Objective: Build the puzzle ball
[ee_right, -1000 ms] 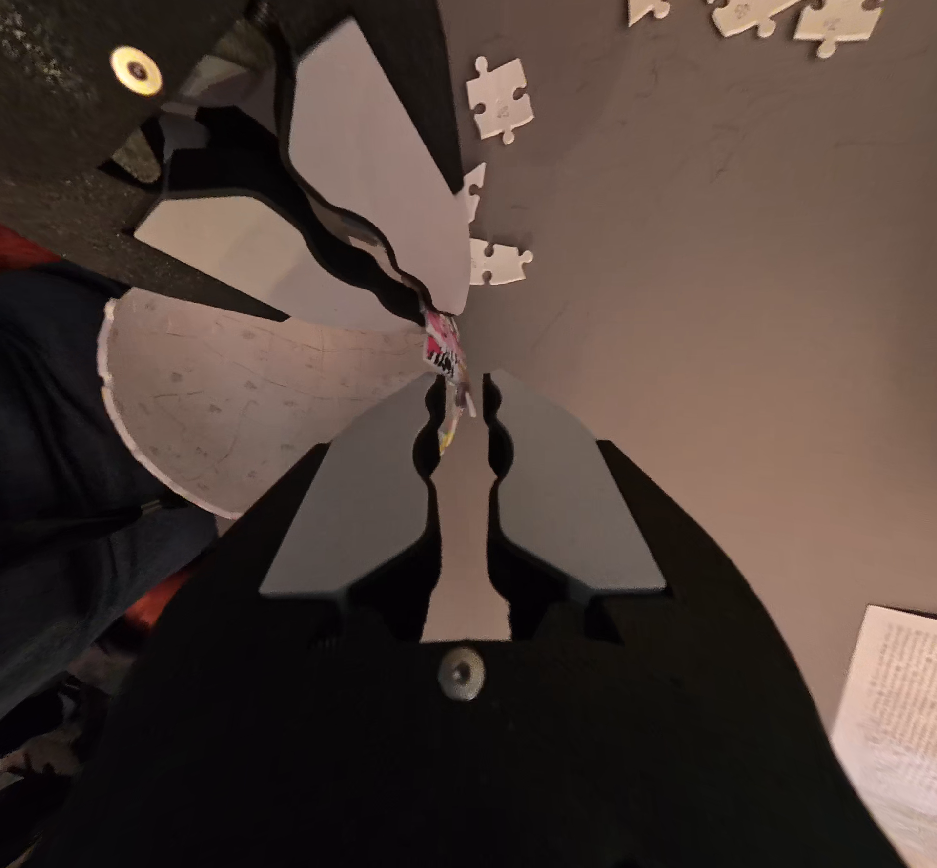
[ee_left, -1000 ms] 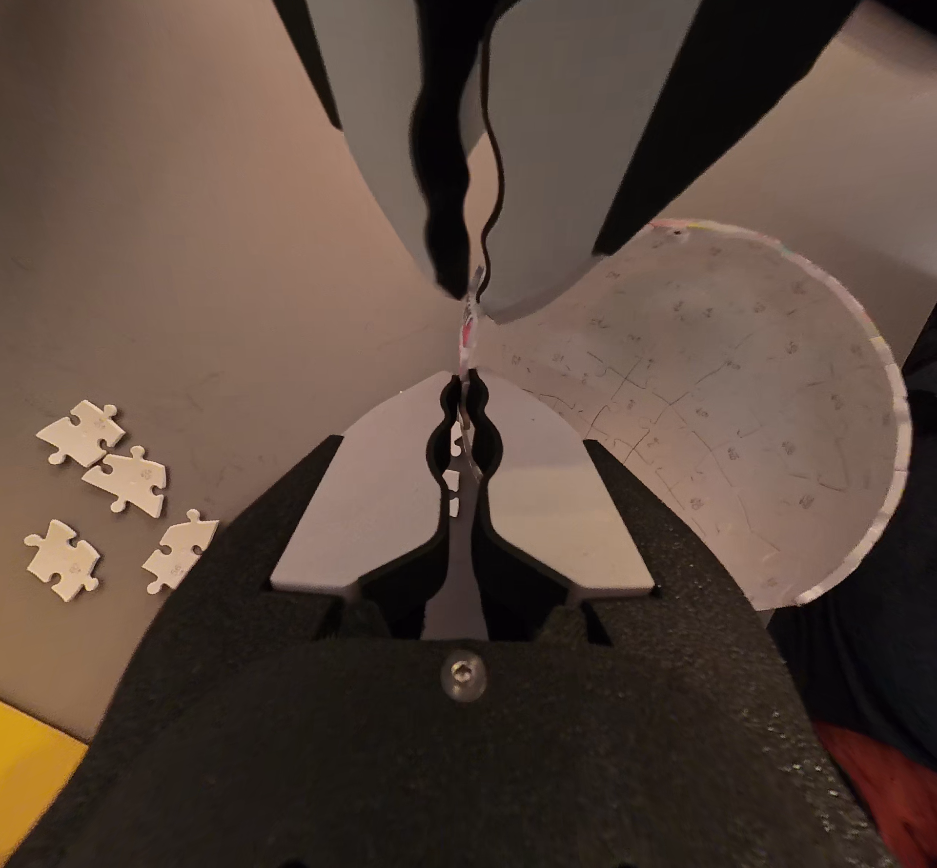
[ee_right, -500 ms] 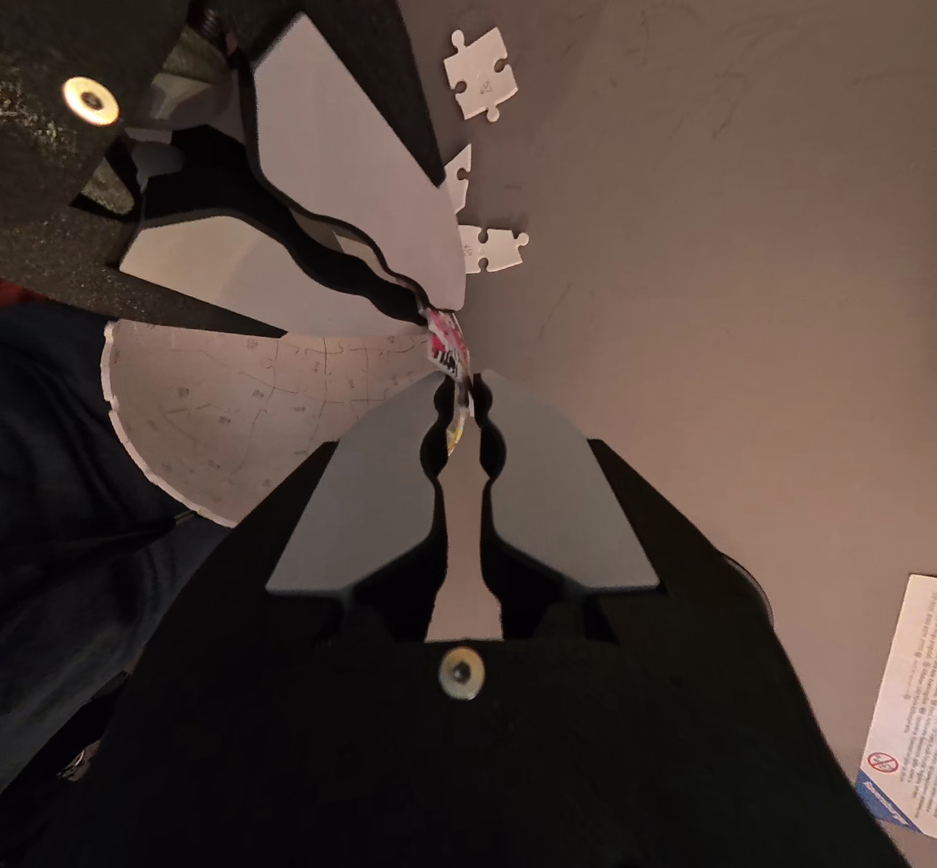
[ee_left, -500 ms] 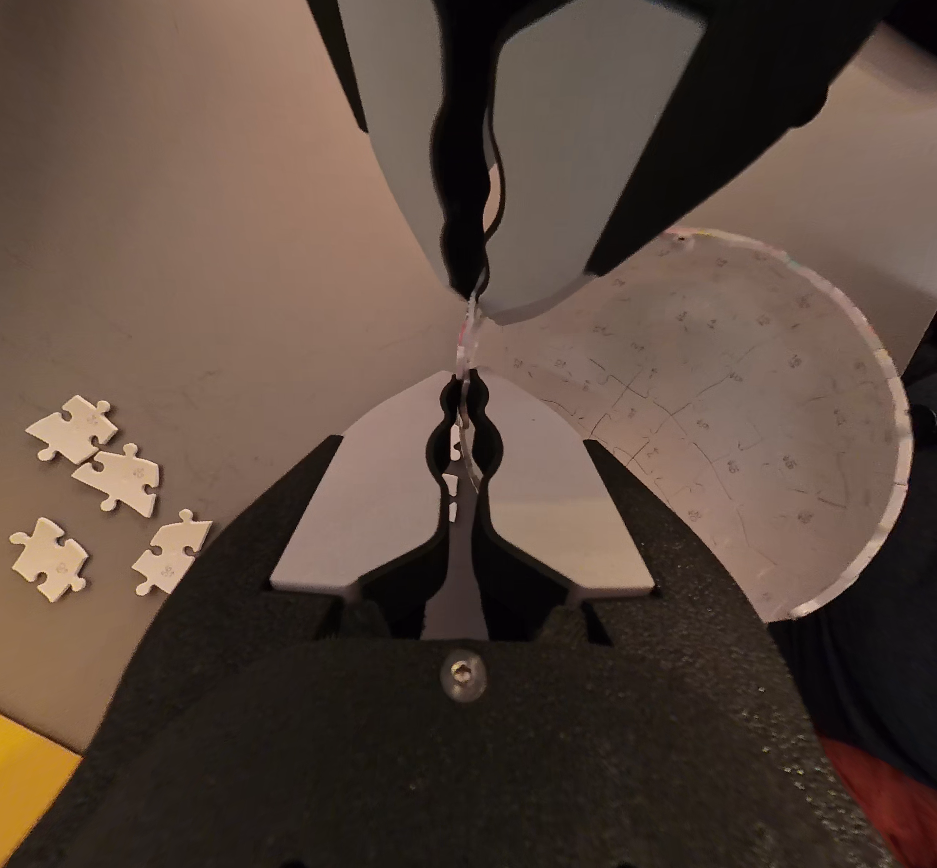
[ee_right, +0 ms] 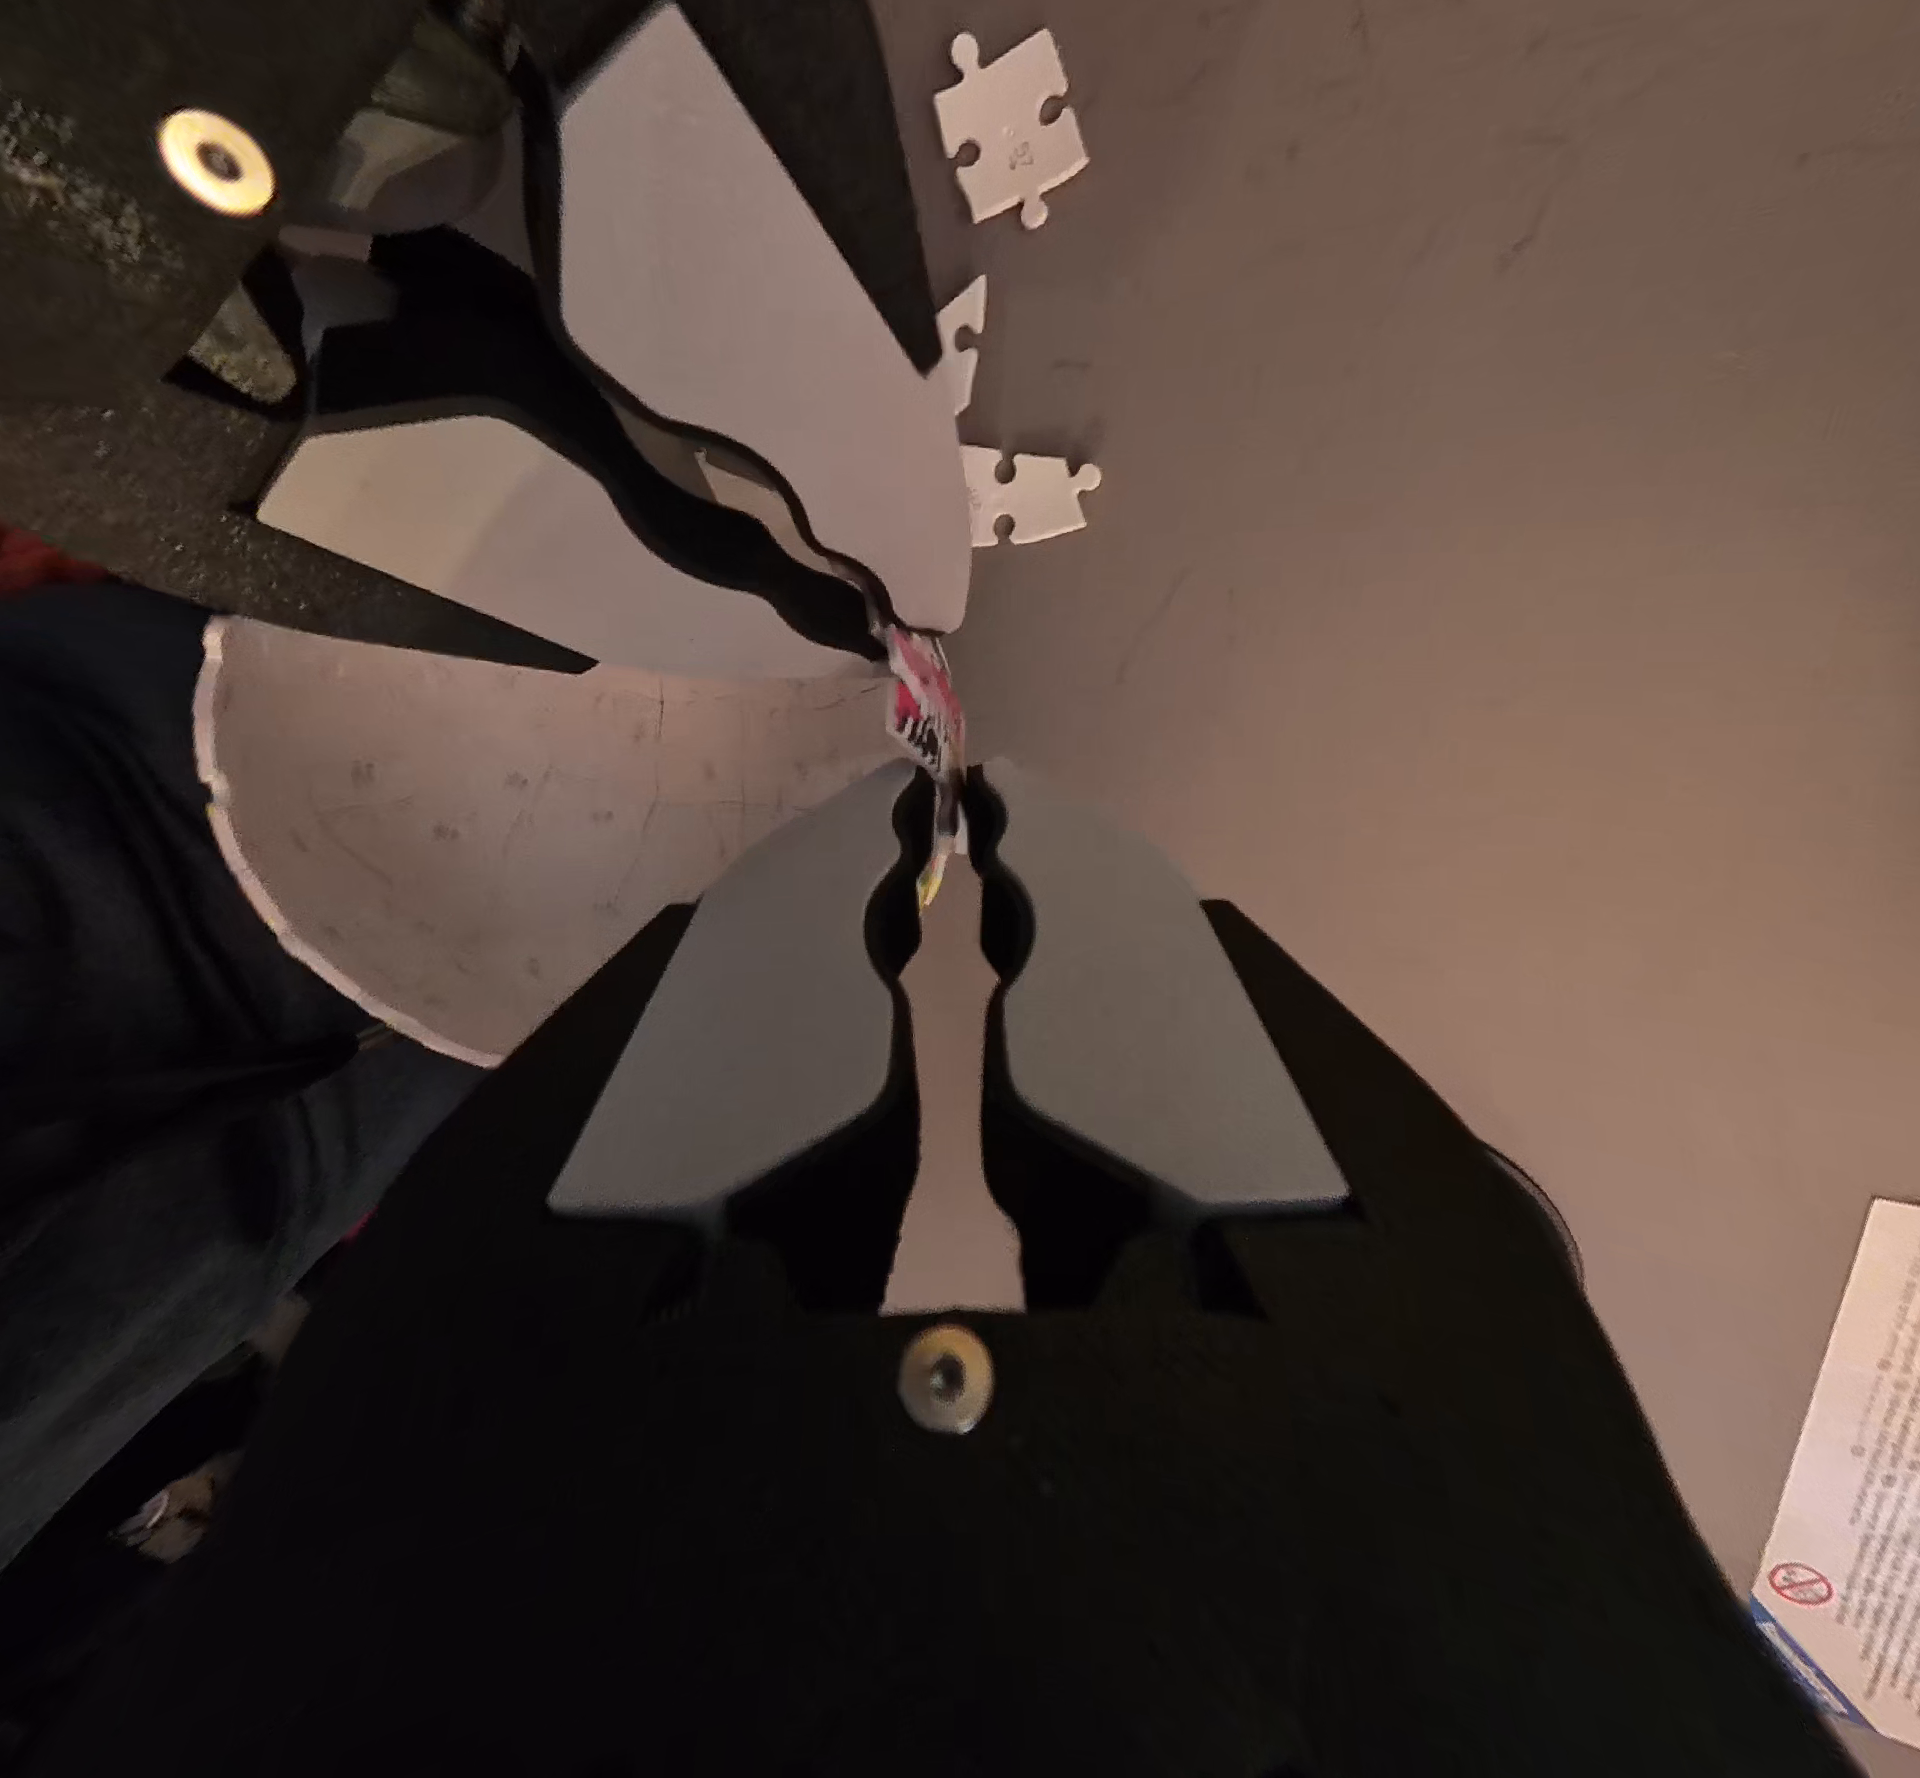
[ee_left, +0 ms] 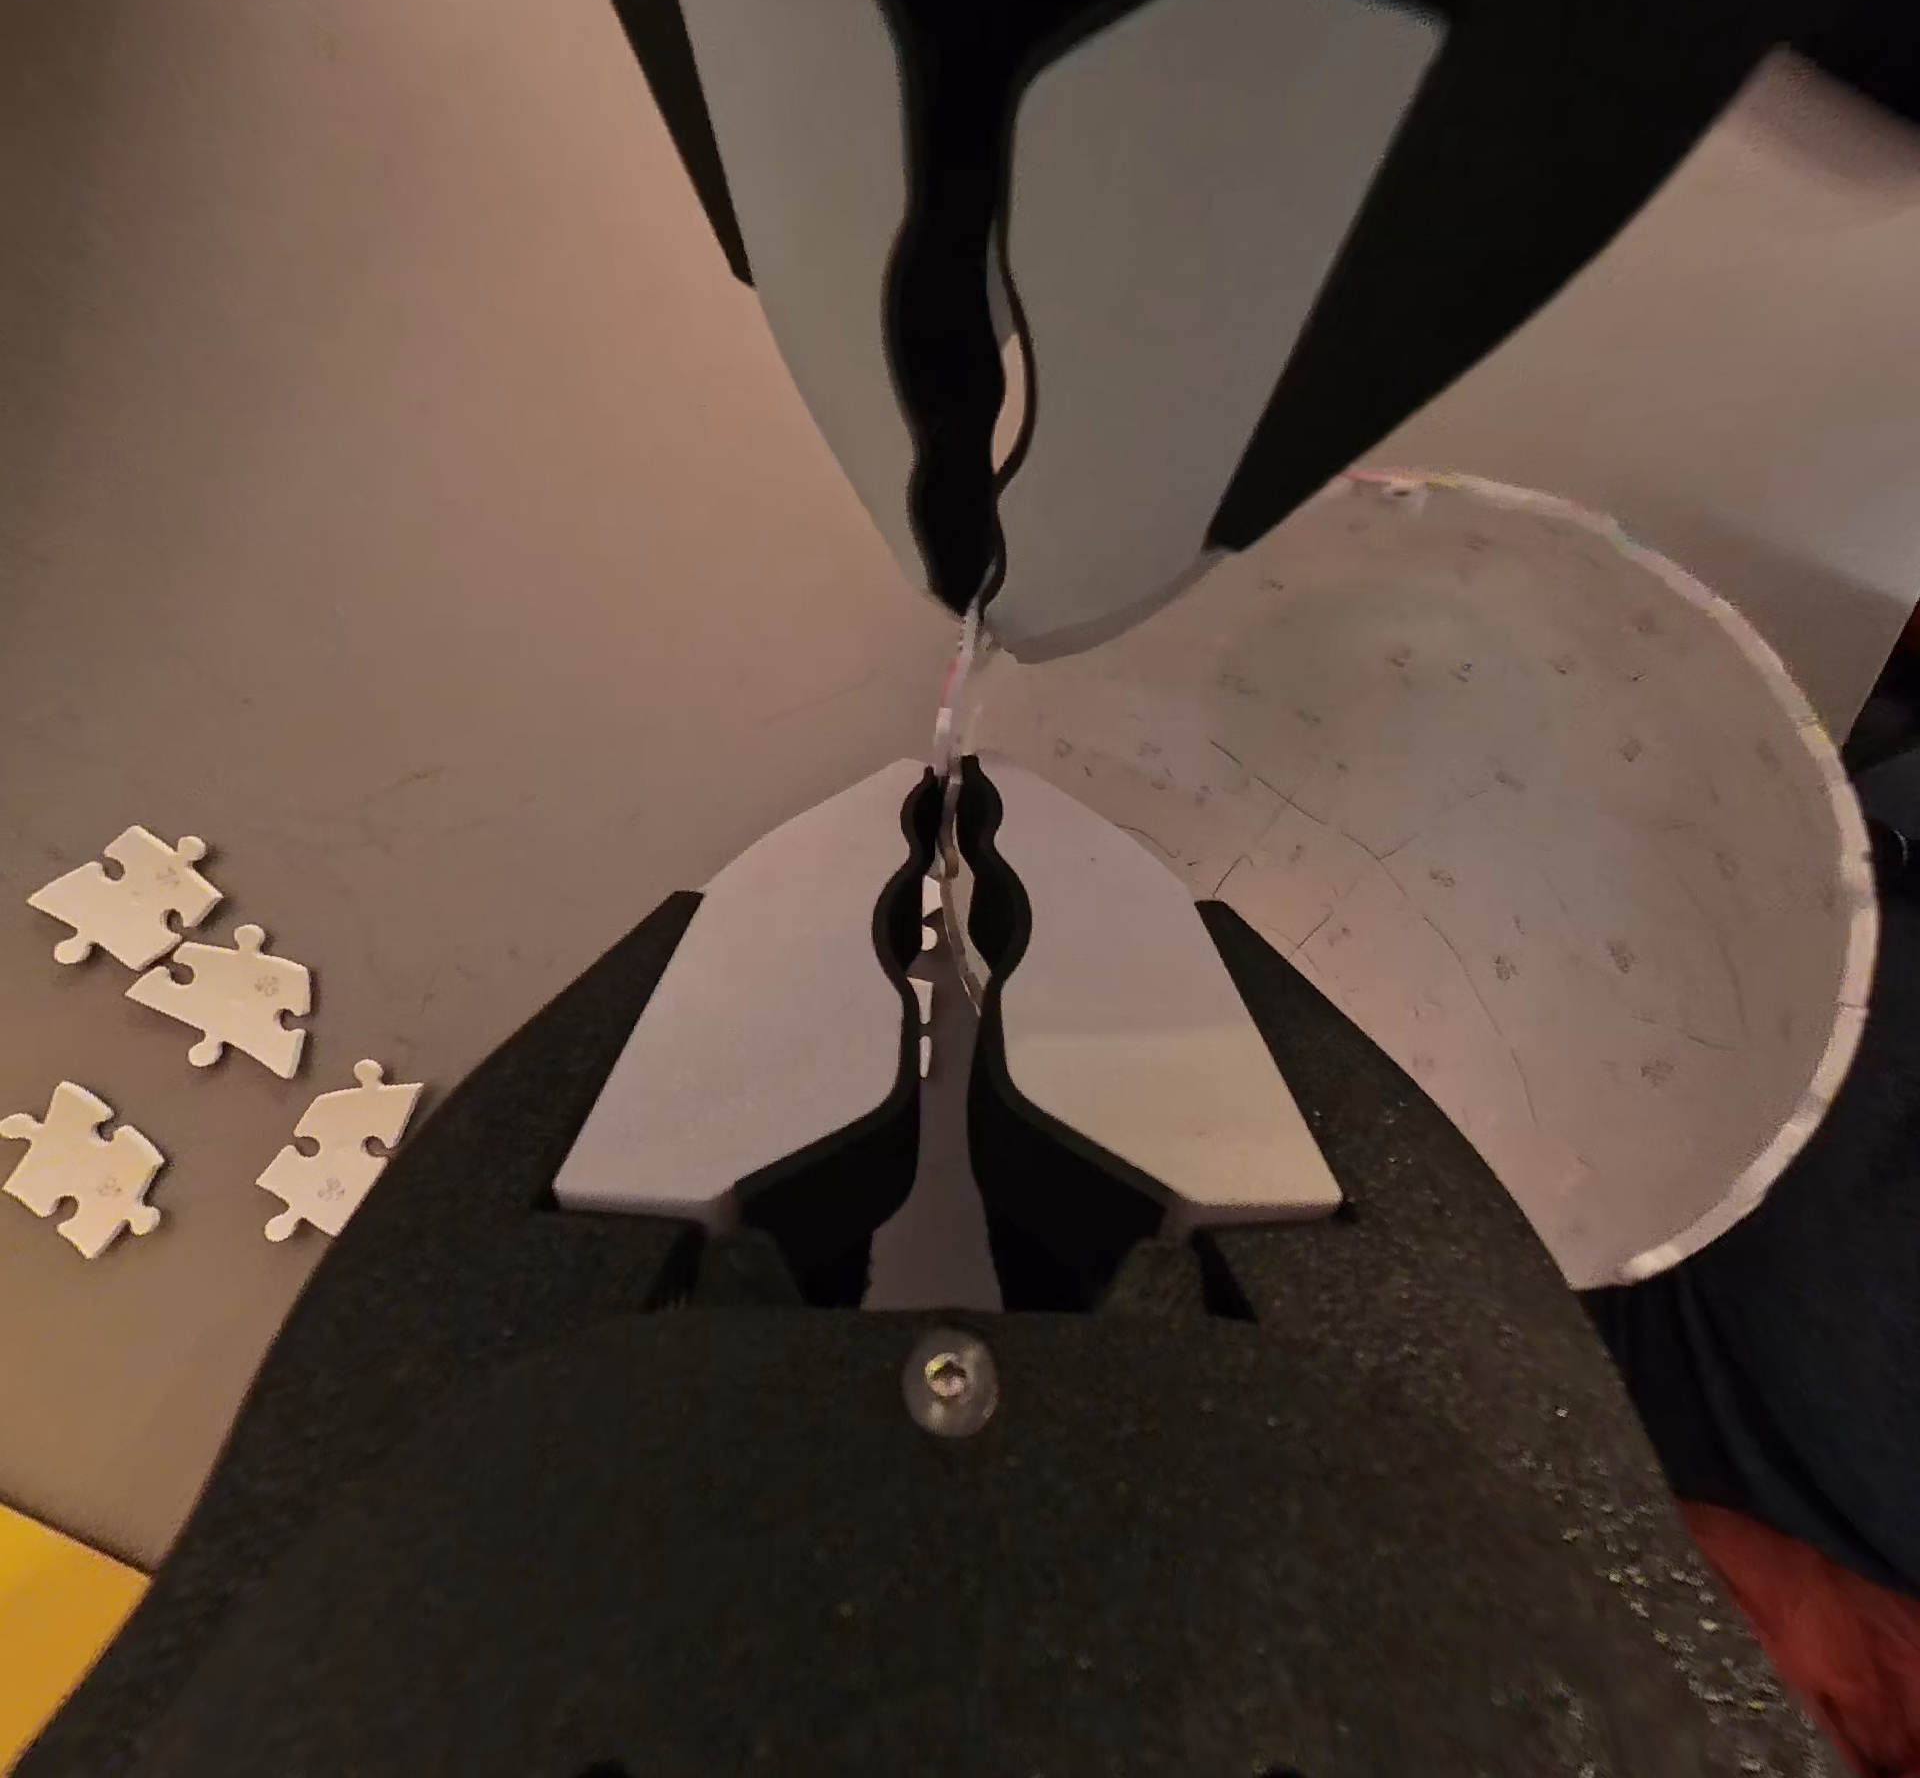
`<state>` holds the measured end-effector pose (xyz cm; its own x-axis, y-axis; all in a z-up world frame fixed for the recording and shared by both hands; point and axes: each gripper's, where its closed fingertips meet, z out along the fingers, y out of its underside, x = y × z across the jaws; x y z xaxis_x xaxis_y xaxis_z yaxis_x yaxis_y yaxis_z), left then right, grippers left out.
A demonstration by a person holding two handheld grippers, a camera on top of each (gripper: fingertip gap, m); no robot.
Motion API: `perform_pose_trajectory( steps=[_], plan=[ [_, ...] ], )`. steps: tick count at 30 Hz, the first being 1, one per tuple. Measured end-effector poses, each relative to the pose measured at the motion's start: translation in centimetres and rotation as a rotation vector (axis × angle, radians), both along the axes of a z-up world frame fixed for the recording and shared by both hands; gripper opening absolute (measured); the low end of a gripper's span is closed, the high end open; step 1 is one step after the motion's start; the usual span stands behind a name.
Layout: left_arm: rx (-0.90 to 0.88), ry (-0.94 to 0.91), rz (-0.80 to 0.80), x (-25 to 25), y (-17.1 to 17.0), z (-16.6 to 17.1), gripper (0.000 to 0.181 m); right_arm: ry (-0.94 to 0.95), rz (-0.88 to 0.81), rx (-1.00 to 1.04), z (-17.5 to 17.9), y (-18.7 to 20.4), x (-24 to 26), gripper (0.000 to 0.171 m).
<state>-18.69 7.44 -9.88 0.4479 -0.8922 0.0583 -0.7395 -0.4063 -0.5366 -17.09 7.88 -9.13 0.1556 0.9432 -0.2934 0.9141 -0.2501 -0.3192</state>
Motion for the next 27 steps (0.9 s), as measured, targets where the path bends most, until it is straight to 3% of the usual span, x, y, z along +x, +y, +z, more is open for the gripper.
perform_pose_trajectory(
  steps=[1, 9, 27],
  plan=[
    [0.003, 0.002, -0.004, 0.0, 0.0, 0.0, 0.003, 0.005, 0.002, -0.015, 0.1, 0.0, 0.0, 0.008],
    [0.009, 0.004, -0.008, -0.1, 0.0, 0.0, 0.002, 0.088, 0.086, -0.023, 1.5, 0.7, -0.2, 0.007],
    [-0.007, -0.019, -0.012, 0.0, -0.1, -0.2, 0.003, 0.122, 0.008, -0.045, 0.8, 0.3, 0.0, 0.005]
  ],
)
